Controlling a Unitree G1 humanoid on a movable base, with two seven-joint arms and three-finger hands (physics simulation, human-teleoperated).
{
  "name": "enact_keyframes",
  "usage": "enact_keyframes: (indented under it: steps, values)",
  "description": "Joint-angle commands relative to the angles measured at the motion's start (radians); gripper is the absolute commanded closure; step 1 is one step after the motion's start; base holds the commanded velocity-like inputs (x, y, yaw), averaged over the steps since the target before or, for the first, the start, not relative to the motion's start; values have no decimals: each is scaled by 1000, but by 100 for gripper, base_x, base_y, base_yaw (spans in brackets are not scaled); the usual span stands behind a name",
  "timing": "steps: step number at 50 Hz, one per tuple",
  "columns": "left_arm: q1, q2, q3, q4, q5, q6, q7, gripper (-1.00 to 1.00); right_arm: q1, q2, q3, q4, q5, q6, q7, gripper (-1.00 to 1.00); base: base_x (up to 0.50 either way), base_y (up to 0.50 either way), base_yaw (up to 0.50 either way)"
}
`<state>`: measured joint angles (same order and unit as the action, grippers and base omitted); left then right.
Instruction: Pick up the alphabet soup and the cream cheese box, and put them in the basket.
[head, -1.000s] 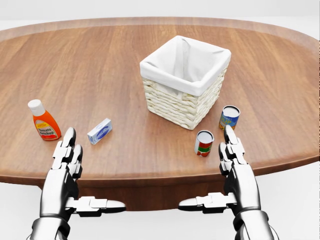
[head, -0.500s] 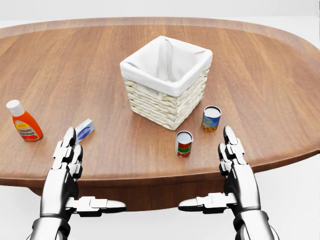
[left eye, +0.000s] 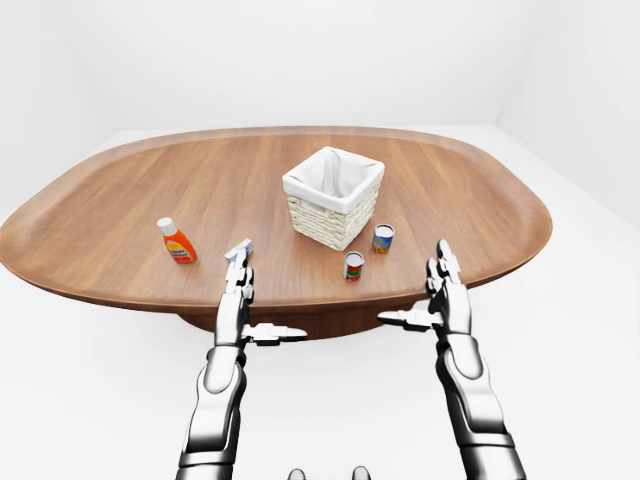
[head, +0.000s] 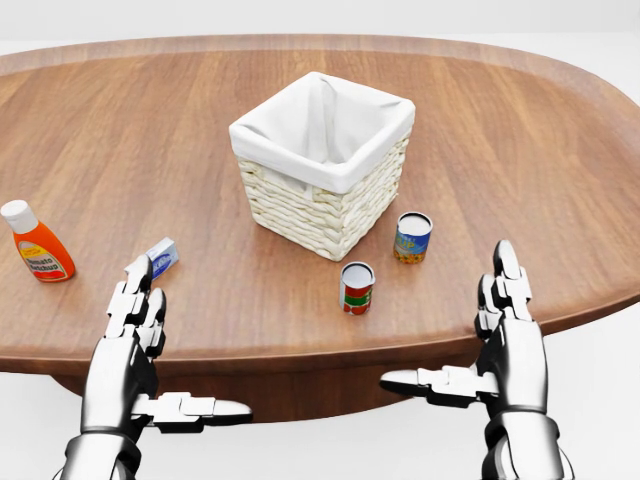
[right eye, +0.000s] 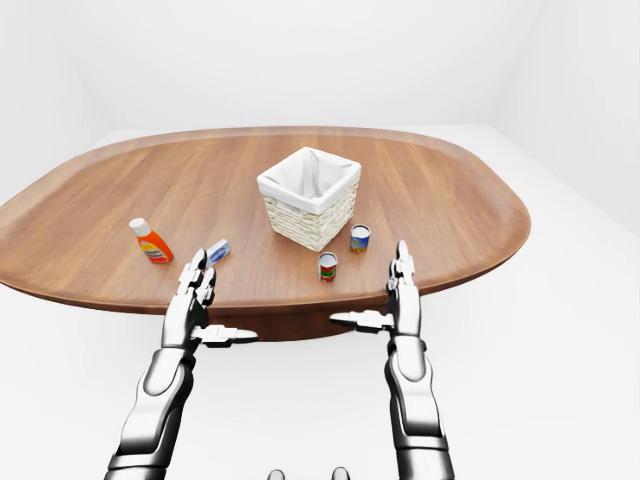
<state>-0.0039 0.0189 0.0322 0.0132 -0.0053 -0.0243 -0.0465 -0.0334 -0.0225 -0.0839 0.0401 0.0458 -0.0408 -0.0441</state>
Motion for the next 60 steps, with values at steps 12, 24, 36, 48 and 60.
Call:
enact_keyframes:
  steps: [12, 24, 36, 48, 60]
  values:
    - [-1, 0, 2, 8, 0, -4, 0, -100, 5, -42, -192, -84, 106, -46, -411, -100, 0, 0, 0]
    - [4, 0, 0, -9, -1, 10, 2, -100, 39, -71, -365, -98, 157, -31, -479, -100, 0, 0, 0]
    - [0, 0, 1, 4, 1, 1, 4, -100, 74, -65, -428, -176, 136, -32, -479, -100, 0, 0, 0]
    - [0, 0, 0, 5, 3, 2, 6, -100, 85, -89, -507, -144, 241, -44, -479, -100, 0, 0, 0]
    - [-4, 0, 0, 17, 8, -6, 8, -100, 106, -100, -558, -150, 261, -44, -479, -100, 0, 0, 0]
